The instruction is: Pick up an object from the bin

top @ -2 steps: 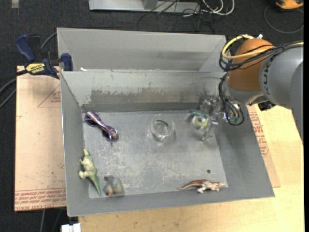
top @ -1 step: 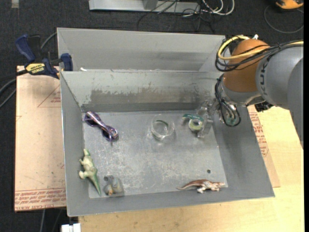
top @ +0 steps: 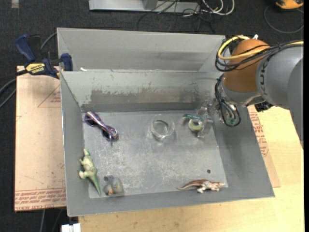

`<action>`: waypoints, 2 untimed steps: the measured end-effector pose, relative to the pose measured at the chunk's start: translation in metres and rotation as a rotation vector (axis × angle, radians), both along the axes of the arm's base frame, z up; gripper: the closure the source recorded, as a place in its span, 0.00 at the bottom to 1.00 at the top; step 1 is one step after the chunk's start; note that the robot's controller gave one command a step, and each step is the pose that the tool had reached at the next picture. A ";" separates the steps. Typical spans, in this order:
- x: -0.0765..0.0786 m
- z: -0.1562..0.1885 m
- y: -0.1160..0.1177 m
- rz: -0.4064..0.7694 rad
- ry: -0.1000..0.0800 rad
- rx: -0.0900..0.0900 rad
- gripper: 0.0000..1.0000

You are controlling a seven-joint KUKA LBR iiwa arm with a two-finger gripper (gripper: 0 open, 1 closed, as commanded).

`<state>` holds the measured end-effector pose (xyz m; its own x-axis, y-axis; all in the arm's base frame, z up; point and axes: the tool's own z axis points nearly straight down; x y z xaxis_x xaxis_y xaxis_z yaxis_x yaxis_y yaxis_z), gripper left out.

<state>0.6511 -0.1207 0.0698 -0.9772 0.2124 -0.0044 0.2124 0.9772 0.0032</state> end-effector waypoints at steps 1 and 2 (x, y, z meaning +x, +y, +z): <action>-0.001 0.002 0.000 0.000 0.003 0.001 1.00; -0.003 0.030 0.001 0.000 0.010 0.002 1.00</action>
Offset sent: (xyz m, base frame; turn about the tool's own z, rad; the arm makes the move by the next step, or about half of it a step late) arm -0.0001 0.0000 0.0137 0.0000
